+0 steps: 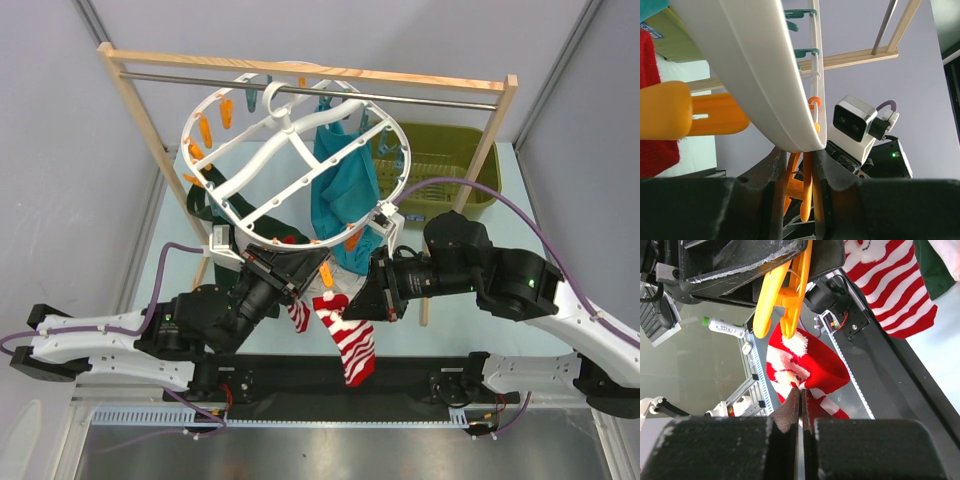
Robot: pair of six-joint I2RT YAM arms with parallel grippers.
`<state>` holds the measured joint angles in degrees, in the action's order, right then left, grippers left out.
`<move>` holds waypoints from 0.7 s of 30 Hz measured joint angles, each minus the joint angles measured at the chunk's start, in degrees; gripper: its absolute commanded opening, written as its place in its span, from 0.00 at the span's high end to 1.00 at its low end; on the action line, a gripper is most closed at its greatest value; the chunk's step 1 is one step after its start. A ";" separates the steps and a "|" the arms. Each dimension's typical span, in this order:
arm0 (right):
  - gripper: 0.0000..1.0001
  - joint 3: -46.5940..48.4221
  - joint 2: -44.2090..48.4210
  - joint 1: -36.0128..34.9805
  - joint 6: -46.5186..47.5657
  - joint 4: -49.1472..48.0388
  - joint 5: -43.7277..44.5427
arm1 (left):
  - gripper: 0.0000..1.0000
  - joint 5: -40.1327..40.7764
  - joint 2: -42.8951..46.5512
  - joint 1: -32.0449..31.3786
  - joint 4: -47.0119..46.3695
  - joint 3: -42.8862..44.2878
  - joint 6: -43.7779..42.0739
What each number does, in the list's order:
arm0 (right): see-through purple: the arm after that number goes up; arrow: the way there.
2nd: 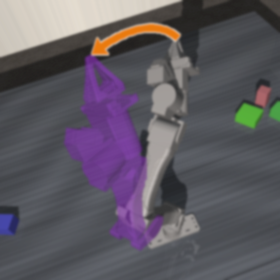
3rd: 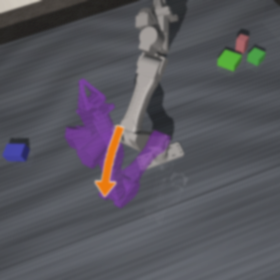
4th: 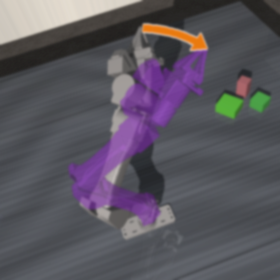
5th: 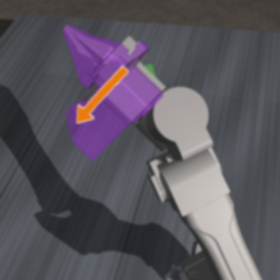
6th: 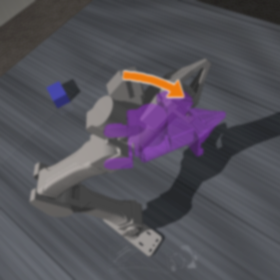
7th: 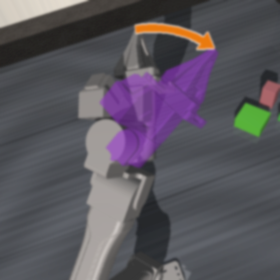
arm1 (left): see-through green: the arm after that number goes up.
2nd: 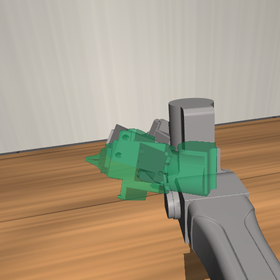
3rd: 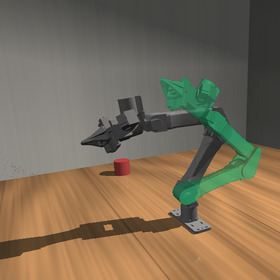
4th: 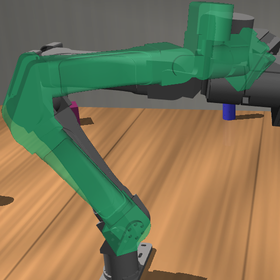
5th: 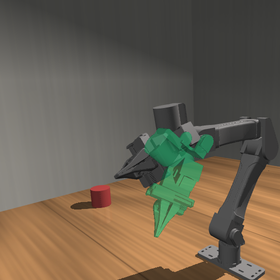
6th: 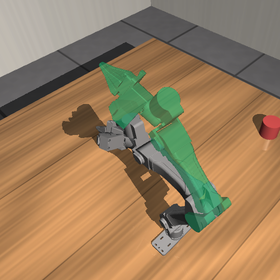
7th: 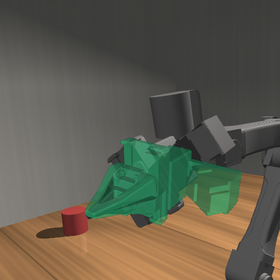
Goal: Clip the socks to the hanger
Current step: Clamp the sock onto the hanger.
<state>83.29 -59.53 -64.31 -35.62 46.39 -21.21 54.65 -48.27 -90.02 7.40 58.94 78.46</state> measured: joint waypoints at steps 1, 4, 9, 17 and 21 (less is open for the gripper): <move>1.00 0.04 0.00 0.00 0.00 0.00 -0.02 | 1.00 -0.02 0.00 0.00 0.00 -0.02 0.00; 1.00 0.20 0.13 -0.02 -0.24 -0.02 0.02 | 1.00 -0.02 0.00 0.00 0.04 0.00 0.00; 1.00 1.88 0.96 -0.13 -0.46 0.44 0.92 | 1.00 -0.02 0.00 0.00 0.07 0.00 0.00; 1.00 3.96 1.77 -0.13 -0.42 0.55 1.57 | 1.00 -0.37 -0.37 0.00 0.02 0.04 0.00; 1.00 3.96 1.31 -0.13 -0.39 1.01 2.21 | 1.00 -0.39 -0.48 0.00 0.02 0.11 0.00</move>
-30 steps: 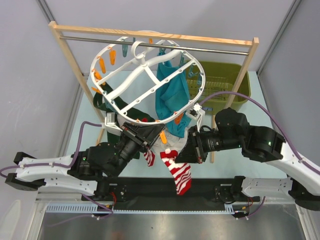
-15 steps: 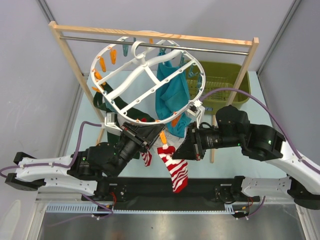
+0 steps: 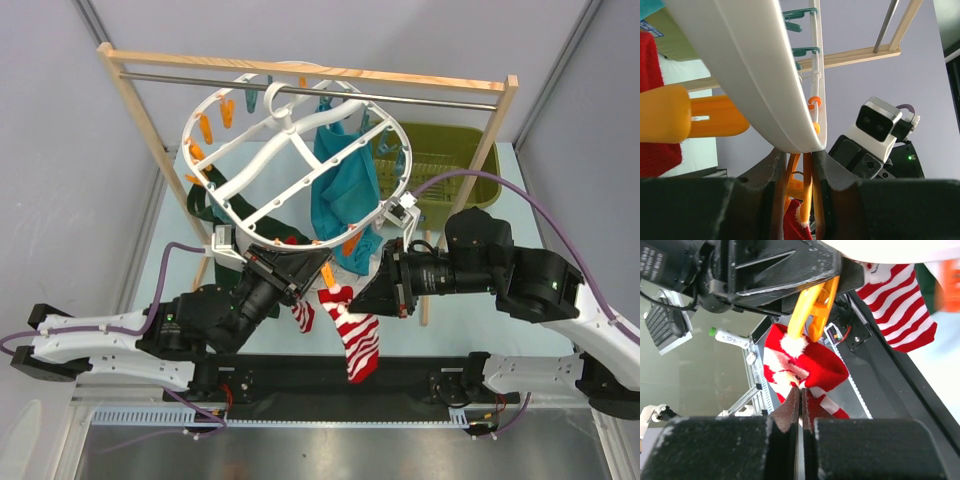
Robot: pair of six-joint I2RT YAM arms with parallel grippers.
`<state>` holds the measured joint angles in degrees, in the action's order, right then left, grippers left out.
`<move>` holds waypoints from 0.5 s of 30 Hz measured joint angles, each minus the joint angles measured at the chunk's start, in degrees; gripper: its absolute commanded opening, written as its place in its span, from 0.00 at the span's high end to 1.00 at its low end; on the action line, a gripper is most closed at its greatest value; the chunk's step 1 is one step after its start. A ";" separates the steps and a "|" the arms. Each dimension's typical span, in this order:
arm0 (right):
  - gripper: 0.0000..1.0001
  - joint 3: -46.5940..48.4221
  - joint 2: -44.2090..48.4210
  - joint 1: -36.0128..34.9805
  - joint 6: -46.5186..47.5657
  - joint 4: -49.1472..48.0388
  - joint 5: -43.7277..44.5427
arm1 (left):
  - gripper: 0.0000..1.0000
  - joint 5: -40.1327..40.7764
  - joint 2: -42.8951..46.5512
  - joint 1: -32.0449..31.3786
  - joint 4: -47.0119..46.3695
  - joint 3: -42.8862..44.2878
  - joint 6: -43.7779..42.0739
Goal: Clip the socks to the hanger
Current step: Clamp the sock onto the hanger.
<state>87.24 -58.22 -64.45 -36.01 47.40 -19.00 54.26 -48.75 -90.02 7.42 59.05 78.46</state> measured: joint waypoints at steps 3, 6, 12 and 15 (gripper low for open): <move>1.00 0.00 -0.35 0.00 0.02 0.28 0.61 | 1.00 -0.04 0.00 0.00 0.00 0.02 0.00; 1.00 0.00 -0.79 0.00 0.02 0.35 1.03 | 1.00 -0.09 -0.11 0.00 0.02 0.17 0.00; 1.00 0.00 -1.25 0.00 0.04 0.35 2.01 | 1.00 -0.48 -0.37 0.00 0.07 0.57 0.00; 1.00 0.15 -1.27 0.00 0.26 0.50 2.38 | 1.00 -0.46 -0.37 0.00 0.13 0.61 -0.02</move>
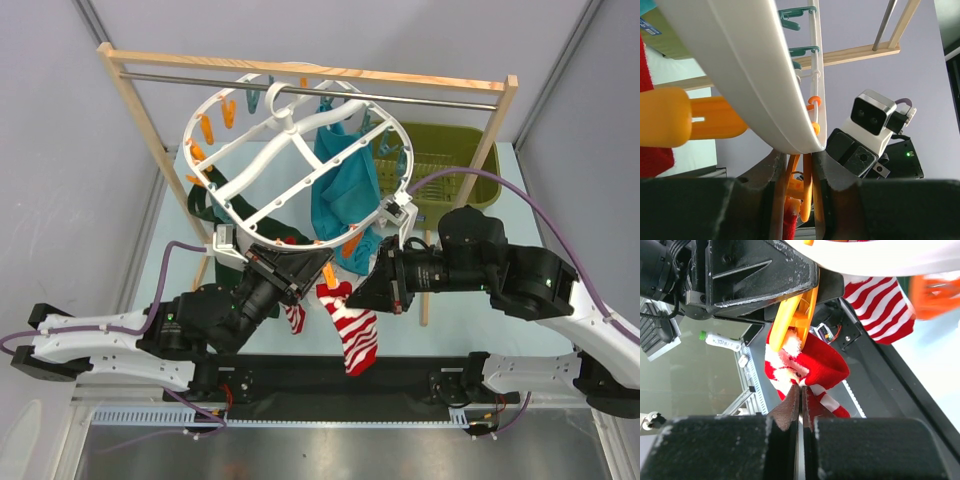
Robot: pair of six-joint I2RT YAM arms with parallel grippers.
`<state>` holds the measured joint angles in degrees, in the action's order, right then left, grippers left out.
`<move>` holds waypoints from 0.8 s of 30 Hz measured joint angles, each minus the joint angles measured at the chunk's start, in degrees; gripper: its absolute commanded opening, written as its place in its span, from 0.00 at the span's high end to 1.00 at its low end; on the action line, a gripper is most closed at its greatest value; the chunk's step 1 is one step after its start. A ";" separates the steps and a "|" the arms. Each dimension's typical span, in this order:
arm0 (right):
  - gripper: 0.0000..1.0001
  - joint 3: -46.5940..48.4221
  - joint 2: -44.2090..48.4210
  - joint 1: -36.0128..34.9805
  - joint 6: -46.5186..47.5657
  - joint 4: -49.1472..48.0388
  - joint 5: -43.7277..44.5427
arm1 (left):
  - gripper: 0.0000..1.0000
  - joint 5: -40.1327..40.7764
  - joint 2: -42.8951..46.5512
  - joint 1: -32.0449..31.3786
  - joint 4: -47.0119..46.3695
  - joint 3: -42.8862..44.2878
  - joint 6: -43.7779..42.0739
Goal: Clip the socks to the hanger
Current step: Clamp the sock onto the hanger.
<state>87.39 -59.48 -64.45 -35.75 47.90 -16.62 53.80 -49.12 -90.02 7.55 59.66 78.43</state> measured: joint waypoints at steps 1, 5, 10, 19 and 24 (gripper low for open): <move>1.00 0.22 -0.04 0.00 0.07 0.17 0.31 | 1.00 -0.02 0.00 0.00 0.02 0.04 0.00; 1.00 1.20 -0.09 0.24 0.42 0.20 0.79 | 1.00 -0.07 -0.02 0.00 0.11 0.04 0.00; 1.00 1.86 -0.26 0.52 0.39 -0.22 0.72 | 1.00 -0.13 -0.11 0.00 0.22 0.22 0.00; 1.00 2.75 -2.03 0.72 0.39 -0.90 0.72 | 1.00 -0.20 -0.11 0.00 0.57 0.46 0.00; 1.00 3.89 -2.38 0.83 0.42 -1.14 0.74 | 1.00 -0.22 -0.04 0.00 0.57 0.46 0.02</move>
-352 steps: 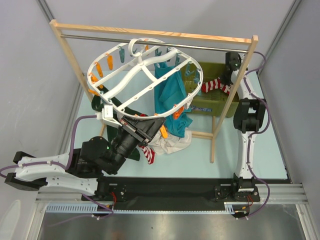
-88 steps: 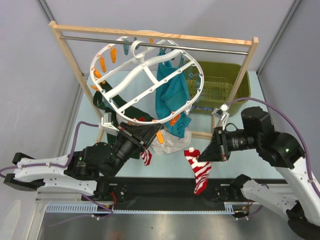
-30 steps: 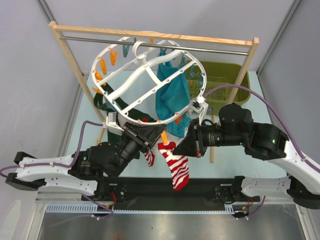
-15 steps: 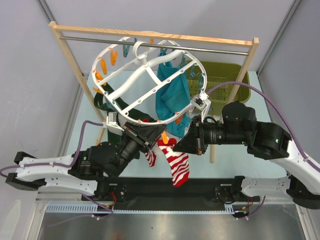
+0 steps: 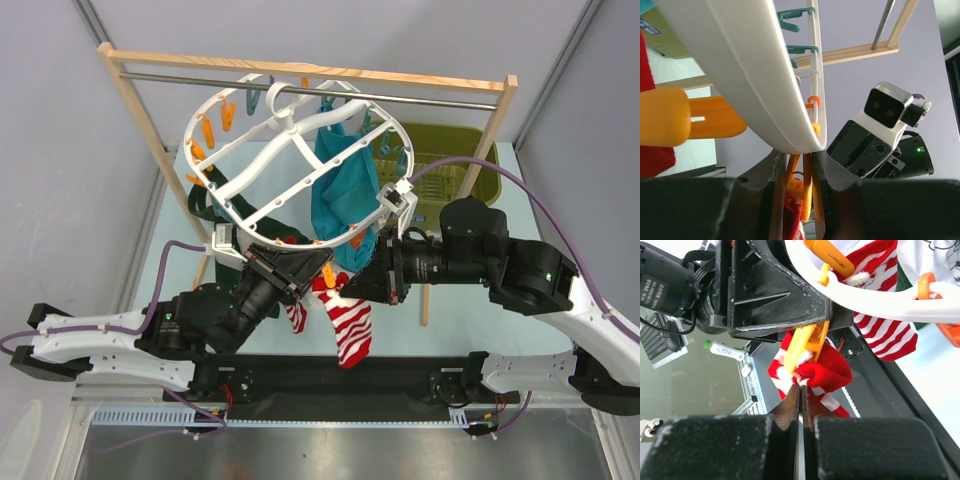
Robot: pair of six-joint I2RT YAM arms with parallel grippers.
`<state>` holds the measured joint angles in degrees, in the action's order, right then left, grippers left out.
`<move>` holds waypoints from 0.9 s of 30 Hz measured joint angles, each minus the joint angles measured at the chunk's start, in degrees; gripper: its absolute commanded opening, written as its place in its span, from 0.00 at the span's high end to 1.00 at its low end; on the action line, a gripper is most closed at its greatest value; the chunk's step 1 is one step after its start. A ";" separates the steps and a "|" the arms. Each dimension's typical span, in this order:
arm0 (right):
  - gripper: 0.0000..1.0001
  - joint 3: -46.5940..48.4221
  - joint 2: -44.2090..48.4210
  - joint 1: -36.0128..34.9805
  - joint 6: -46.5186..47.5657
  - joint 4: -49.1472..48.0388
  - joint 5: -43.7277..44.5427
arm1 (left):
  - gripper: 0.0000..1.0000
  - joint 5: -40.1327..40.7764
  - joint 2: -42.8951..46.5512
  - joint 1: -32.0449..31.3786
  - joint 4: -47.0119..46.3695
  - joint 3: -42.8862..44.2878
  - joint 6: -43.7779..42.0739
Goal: Clip the socks to the hanger
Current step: Clamp the sock onto the hanger.
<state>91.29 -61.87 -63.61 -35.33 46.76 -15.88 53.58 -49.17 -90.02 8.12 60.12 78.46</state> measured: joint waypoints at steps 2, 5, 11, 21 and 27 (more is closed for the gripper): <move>1.00 0.09 0.09 0.11 -0.02 -0.09 -0.02 | 0.91 -0.02 0.09 0.00 0.00 0.00 0.02; 1.00 0.09 0.11 0.24 -0.02 -0.11 -0.04 | 0.79 -0.04 0.22 0.00 -0.02 0.00 0.04; 1.00 0.04 0.13 0.42 -0.02 -0.50 -0.07 | 0.58 -0.31 0.59 0.00 -0.02 -0.48 0.17; 1.00 -0.46 0.15 1.92 0.20 -2.36 -1.53 | 0.30 -1.75 0.37 -0.20 3.02 -1.57 1.29; 0.94 -1.81 0.13 3.82 0.98 -1.77 -1.09 | 0.24 -2.36 1.22 -0.22 3.67 -2.47 1.92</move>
<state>89.47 -61.73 -59.79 -34.35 44.99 -16.97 51.22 -47.94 -90.24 11.79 57.65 80.38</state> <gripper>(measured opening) 0.049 0.760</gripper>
